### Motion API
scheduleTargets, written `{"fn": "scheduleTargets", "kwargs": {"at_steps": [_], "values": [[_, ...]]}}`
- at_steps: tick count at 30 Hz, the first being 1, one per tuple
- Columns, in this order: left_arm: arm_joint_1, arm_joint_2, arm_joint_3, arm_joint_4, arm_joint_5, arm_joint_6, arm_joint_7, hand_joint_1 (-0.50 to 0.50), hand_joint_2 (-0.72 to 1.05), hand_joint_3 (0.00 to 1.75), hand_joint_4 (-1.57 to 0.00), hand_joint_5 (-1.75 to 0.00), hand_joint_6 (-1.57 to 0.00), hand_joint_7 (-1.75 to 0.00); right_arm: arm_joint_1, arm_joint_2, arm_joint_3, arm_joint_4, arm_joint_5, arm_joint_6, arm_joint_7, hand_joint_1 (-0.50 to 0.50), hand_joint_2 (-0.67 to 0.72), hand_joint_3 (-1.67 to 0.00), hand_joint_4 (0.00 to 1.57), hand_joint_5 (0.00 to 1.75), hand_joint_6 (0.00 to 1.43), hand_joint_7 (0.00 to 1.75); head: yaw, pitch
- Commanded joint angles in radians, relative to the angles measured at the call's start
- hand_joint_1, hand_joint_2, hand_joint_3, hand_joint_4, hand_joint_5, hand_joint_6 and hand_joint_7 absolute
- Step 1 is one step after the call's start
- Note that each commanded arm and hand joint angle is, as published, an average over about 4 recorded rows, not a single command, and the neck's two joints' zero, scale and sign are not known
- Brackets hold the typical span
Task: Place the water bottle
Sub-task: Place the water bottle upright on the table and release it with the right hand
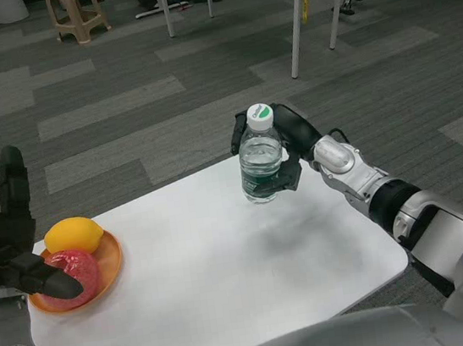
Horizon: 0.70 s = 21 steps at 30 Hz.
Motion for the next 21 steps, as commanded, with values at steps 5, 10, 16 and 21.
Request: {"fn": "scheduleTargets", "kwargs": {"at_steps": [5,10,16,21], "values": [[-0.008,0.008,0.002,0.000,0.002,0.003,0.003,-0.48,-0.72,0.07,0.00,0.00,0.00,0.00,0.015,0.006,0.005,0.043,-0.002,-0.008,-0.003,-0.08,-0.54,-1.59,1.48,0.97,1.03,1.26,-0.002,0.001],[-0.008,0.008,0.003,0.000,0.002,0.003,0.003,-0.48,-0.72,0.04,0.00,0.00,0.00,0.00,0.028,0.033,0.000,0.076,-0.011,-0.011,-0.003,-0.08,-0.54,-1.59,1.50,0.97,1.03,1.29,0.001,0.008],[-0.008,0.007,0.004,0.001,0.002,0.003,0.003,-0.48,-0.72,0.04,0.00,0.00,0.00,0.00,0.054,0.078,-0.006,0.138,-0.016,-0.017,-0.003,-0.08,-0.54,-1.59,1.53,1.04,1.08,1.34,-0.001,0.009],[-0.010,0.006,0.005,0.003,0.001,0.000,0.003,-0.48,-0.72,0.04,0.00,0.00,0.00,0.00,0.068,0.112,-0.007,0.205,-0.014,-0.021,-0.002,-0.08,-0.54,-1.59,1.57,1.21,1.11,1.40,-0.002,0.015]]}}
